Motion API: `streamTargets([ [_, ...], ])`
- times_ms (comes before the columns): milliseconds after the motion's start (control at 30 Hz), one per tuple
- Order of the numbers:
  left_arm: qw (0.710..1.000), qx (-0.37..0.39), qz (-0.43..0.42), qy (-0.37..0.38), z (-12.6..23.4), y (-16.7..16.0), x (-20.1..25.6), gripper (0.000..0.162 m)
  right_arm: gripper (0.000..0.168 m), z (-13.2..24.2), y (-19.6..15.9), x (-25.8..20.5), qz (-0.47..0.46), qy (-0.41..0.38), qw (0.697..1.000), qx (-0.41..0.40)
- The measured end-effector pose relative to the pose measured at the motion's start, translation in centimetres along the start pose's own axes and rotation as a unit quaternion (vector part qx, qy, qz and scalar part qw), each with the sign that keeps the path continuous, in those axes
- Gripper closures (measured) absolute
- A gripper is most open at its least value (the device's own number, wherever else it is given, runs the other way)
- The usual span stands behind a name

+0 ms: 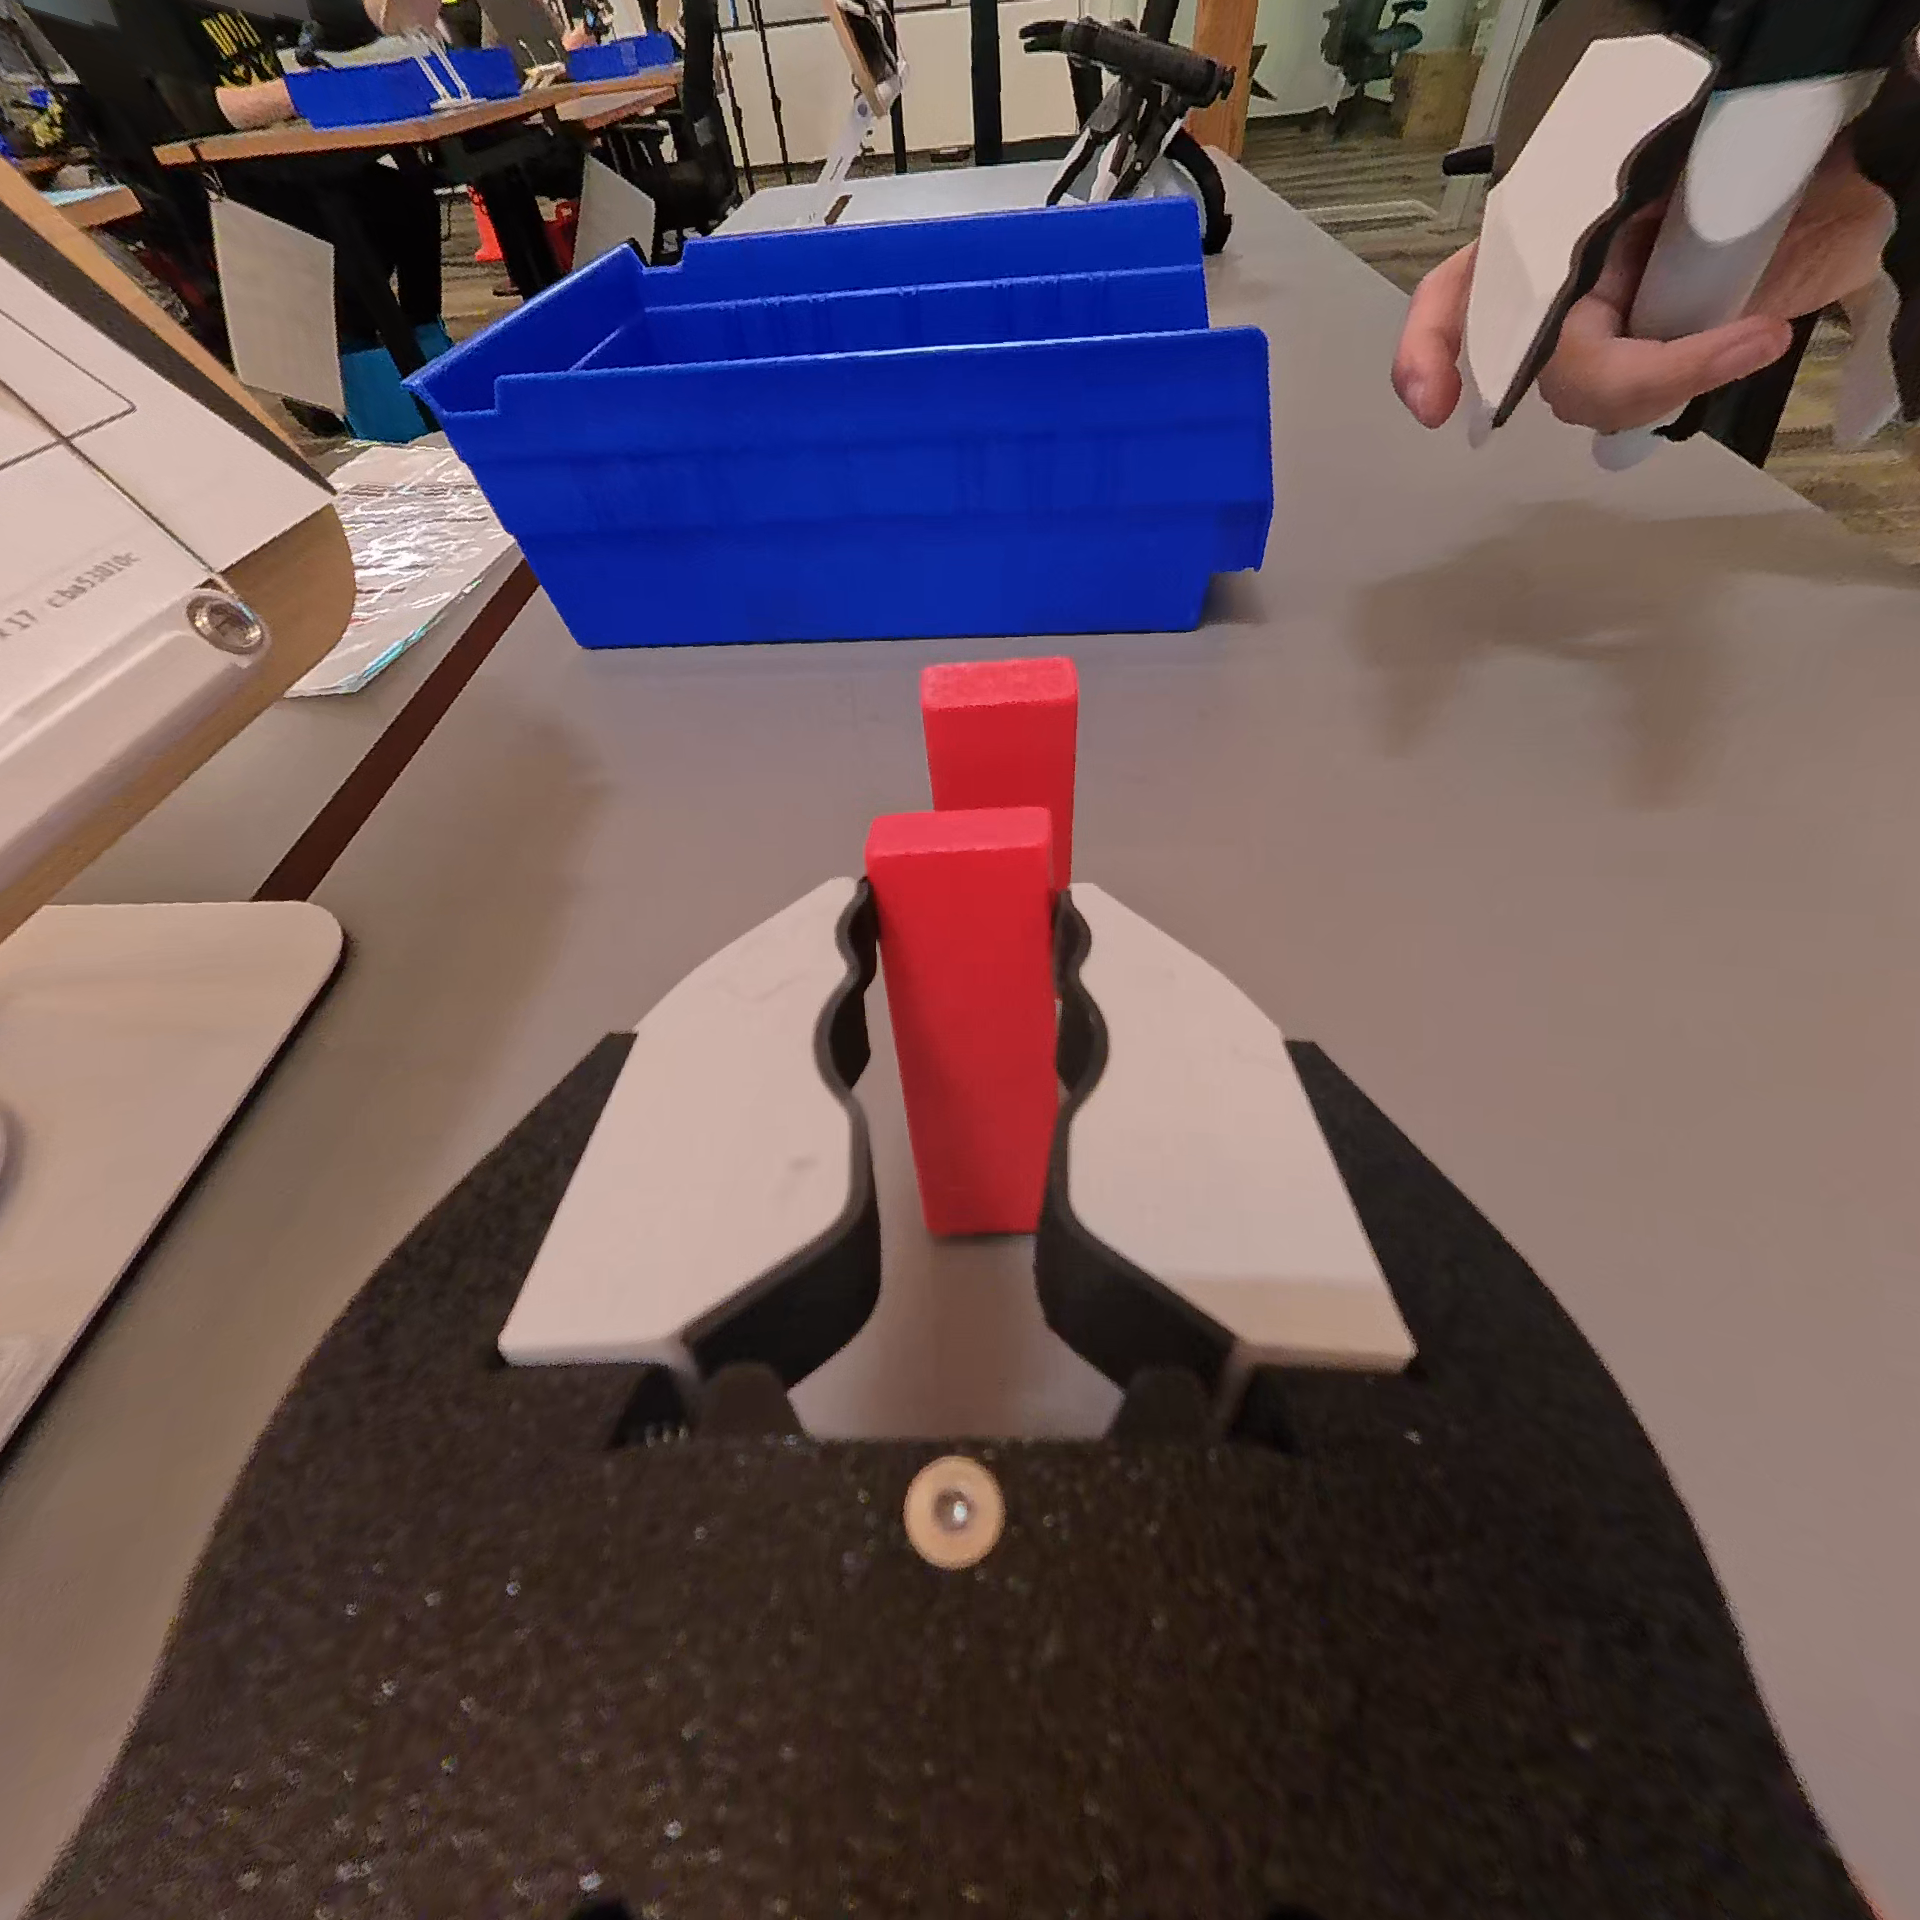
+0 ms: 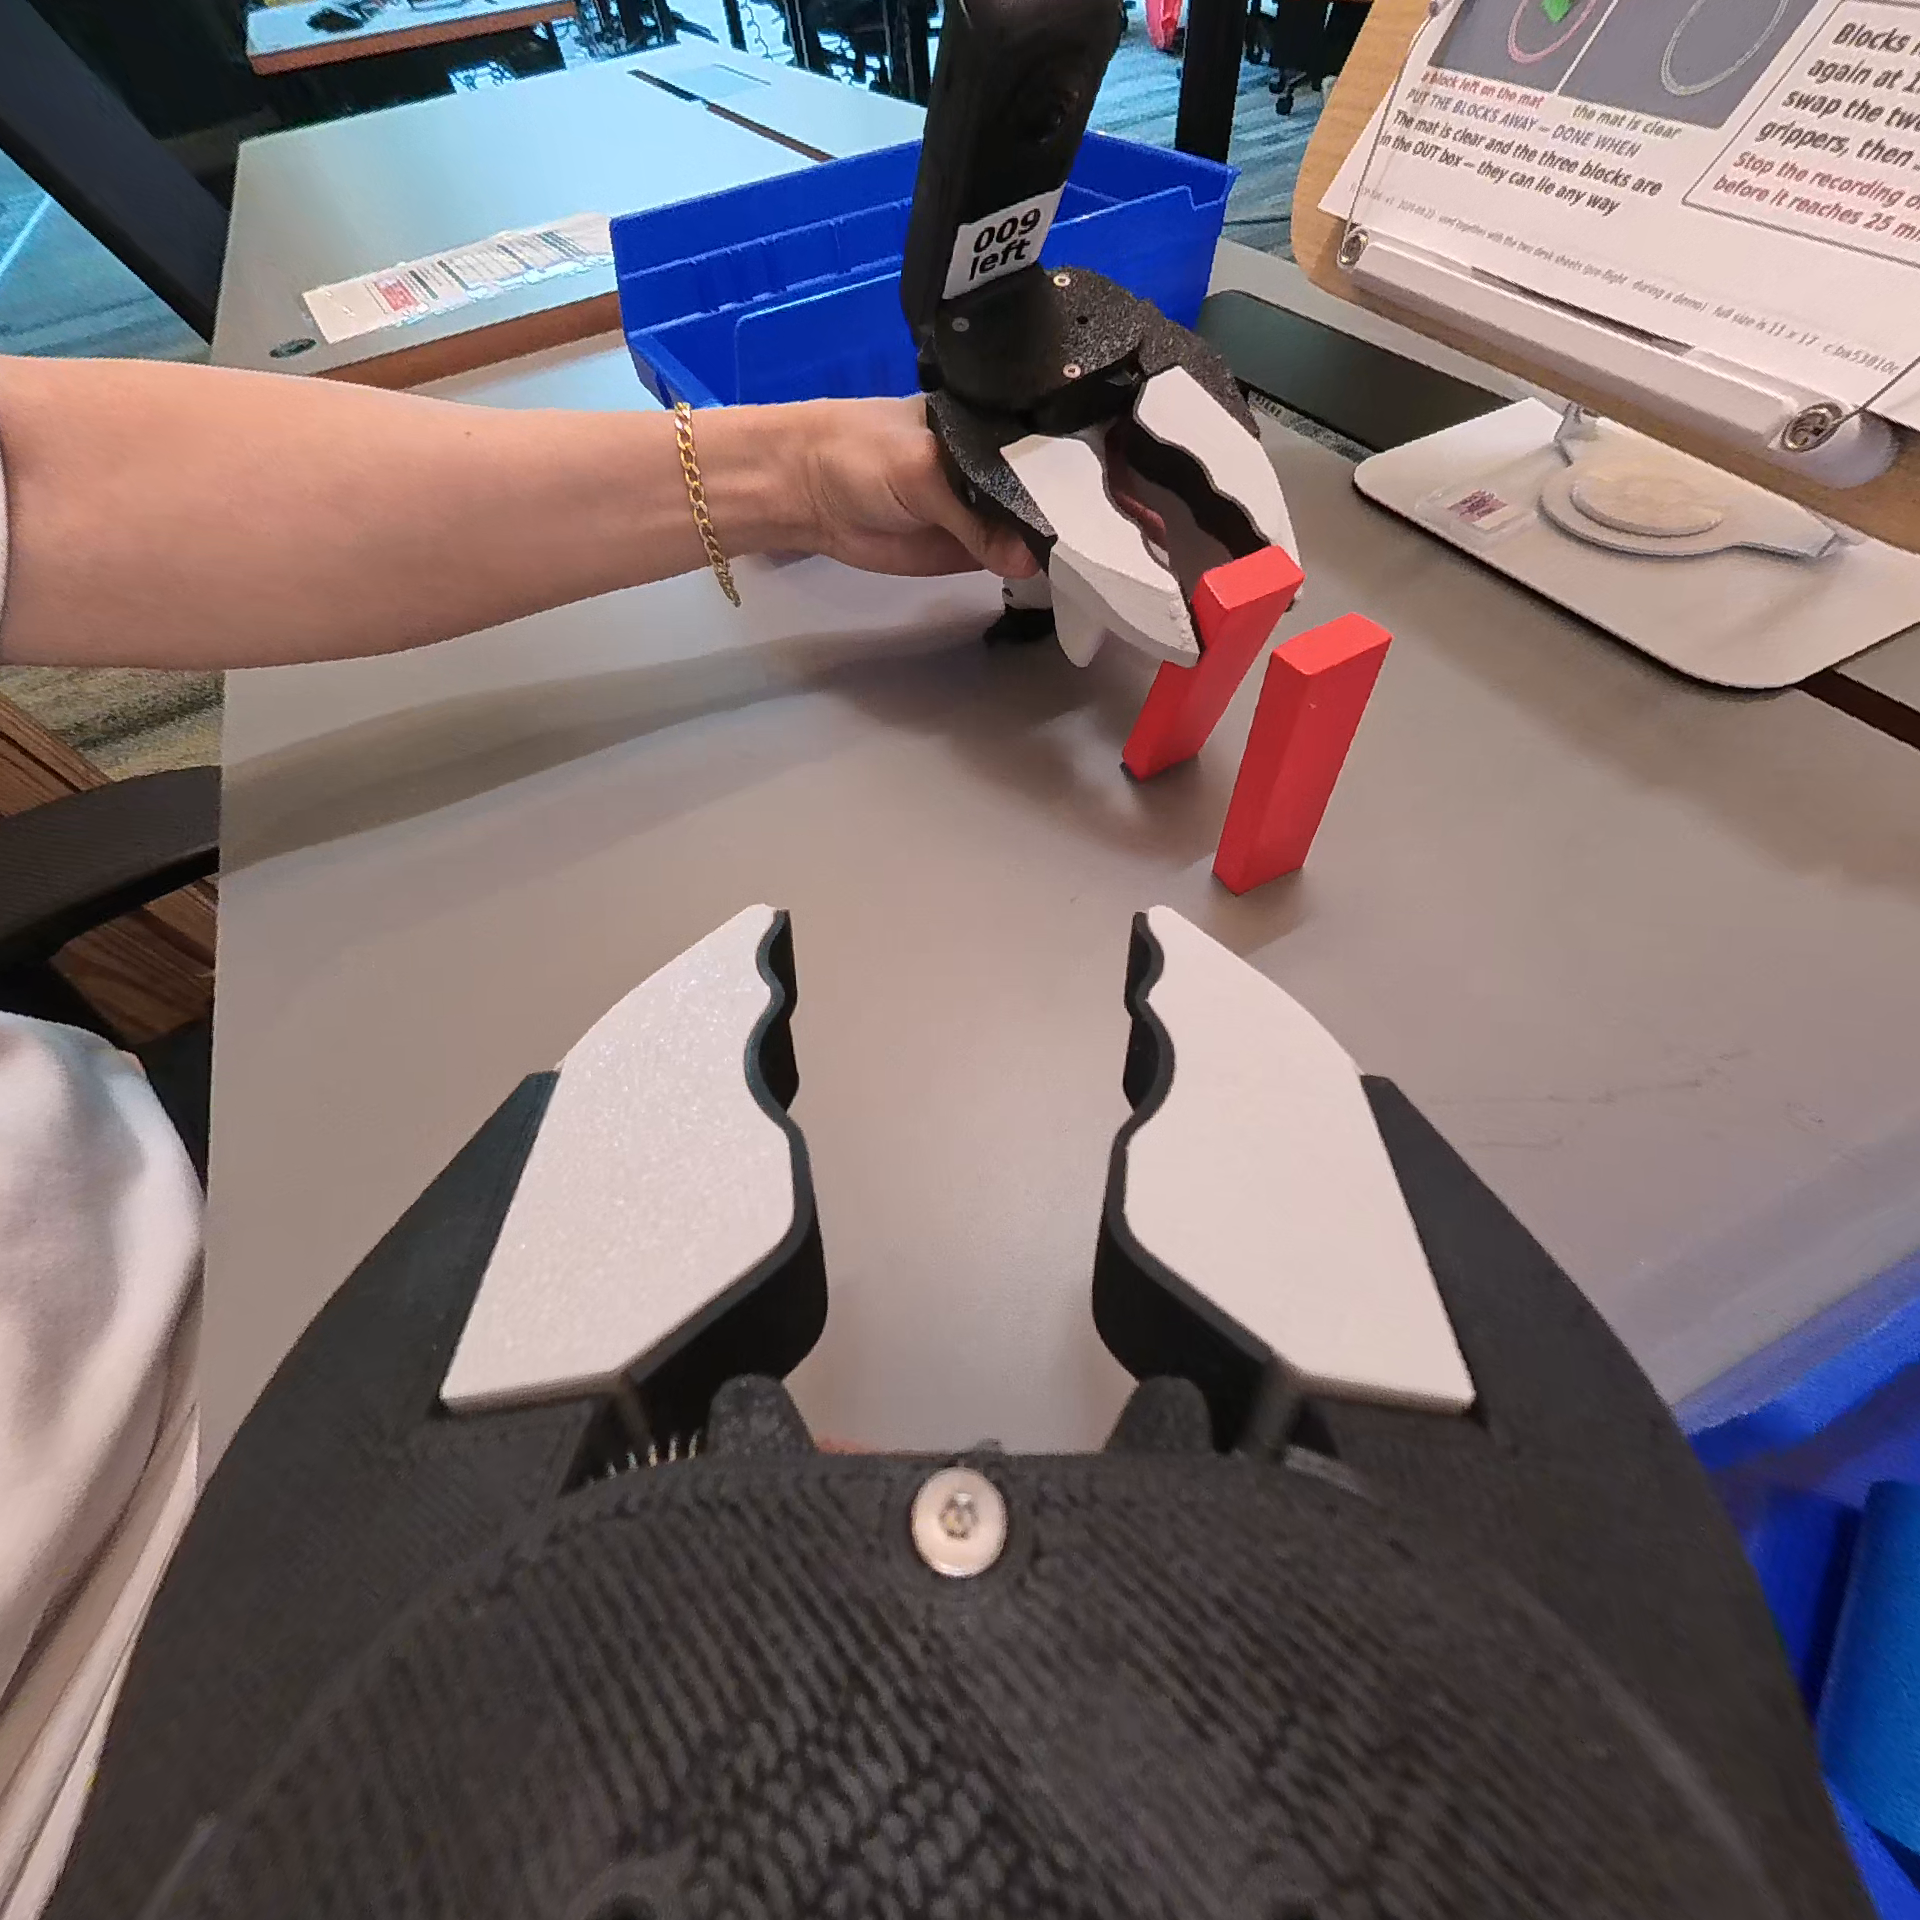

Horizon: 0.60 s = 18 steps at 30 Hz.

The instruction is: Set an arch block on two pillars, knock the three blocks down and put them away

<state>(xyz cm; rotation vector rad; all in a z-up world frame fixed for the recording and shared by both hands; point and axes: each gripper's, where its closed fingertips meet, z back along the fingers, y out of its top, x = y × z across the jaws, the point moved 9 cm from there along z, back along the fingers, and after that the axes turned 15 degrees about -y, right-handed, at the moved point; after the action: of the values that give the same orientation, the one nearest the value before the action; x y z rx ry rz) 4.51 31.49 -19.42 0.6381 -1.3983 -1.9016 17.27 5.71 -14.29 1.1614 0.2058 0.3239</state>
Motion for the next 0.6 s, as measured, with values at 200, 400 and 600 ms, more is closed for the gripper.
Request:
streamTargets([
  [200,1.000,0.005,0.008,0.000,1.0,-0.3,0.3,0.130,0.106,0.1,0.0,0.0,0.000,0.000,1.000,0.000],
  [400,1.000,0.008,0.019,0.000,2.0,-0.5,0.7,0.130,0.106,0.0,0.0,-0.1,0.000,0.001,1.000,0.000],
  [600,0.999,0.010,0.032,-0.002,2.5,-0.7,0.8,0.130,0.106,-0.2,0.0,-0.3,0.003,0.005,1.000,-0.004],
])
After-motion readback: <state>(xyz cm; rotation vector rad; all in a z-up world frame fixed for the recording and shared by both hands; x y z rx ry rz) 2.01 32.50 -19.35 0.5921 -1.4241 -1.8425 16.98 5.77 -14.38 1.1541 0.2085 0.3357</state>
